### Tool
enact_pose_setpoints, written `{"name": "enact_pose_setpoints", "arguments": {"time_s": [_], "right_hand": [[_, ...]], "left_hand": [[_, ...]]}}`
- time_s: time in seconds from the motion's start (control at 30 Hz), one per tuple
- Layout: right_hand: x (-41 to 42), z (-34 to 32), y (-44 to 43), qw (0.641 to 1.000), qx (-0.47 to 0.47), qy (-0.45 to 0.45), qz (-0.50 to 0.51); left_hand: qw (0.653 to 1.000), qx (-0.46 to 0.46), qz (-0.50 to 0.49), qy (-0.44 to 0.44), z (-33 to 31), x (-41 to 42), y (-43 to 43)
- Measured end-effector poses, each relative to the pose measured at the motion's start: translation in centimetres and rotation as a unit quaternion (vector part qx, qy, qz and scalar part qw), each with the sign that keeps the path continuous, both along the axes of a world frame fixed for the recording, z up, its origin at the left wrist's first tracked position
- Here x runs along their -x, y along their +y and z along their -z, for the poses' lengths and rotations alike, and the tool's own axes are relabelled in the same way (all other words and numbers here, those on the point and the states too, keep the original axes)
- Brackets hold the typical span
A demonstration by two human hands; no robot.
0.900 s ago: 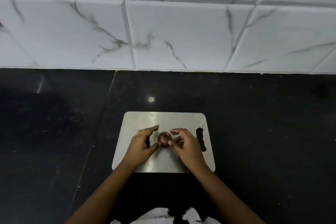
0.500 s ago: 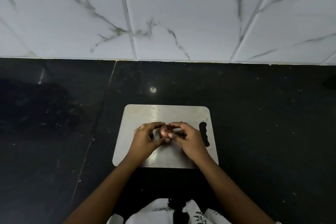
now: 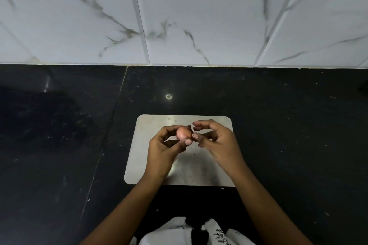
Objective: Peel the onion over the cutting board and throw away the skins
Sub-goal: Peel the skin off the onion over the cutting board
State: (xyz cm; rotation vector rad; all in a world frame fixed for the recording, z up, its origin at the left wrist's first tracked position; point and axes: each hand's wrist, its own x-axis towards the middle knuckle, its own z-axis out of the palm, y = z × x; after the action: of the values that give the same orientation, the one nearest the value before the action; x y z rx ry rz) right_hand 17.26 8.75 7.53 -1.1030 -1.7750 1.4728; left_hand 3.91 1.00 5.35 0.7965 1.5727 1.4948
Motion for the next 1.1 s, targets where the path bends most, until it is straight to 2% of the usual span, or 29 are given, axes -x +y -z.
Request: {"name": "enact_pose_setpoints", "arguments": {"time_s": [0.13,0.23,0.37,0.47,0.63,0.73,0.93,1.1], "right_hand": [[0.0,-0.6,-0.5,0.996,-0.079,-0.020,-0.030],[-0.1,-0.5,-0.6,0.990,-0.130,-0.034,-0.039],[-0.3,-1.4,-0.3,0.994,-0.111,0.000,-0.021],[-0.4,-2.0,0.0,0.995,-0.088,-0.002,-0.037],[-0.9,-2.2,0.3,0.998,-0.025,0.008,-0.059],[-1.0,-2.4,0.2,0.998,-0.023,-0.006,-0.062],[-1.3,-3.0,0.3,0.993,-0.080,-0.066,-0.049],[-1.3,-3.4,0.1,0.973,-0.221,-0.069,-0.001]], "left_hand": [[0.994,0.010,-0.028,-0.101,-0.7,-0.5,0.1],[0.986,0.011,-0.013,-0.166,-1.3,-0.6,0.1],[0.962,0.001,0.001,-0.273,-1.8,-0.4,0.0],[0.953,-0.009,0.002,-0.303,-1.6,-0.3,-0.2],[0.965,-0.024,-0.005,-0.262,-1.5,-0.6,-0.6],[0.974,-0.037,-0.022,-0.221,-1.6,-0.9,-0.7],[0.993,-0.055,-0.021,-0.100,-2.4,-1.3,-1.0],[0.998,-0.059,-0.025,-0.008,-2.2,-1.5,-1.2]]}}
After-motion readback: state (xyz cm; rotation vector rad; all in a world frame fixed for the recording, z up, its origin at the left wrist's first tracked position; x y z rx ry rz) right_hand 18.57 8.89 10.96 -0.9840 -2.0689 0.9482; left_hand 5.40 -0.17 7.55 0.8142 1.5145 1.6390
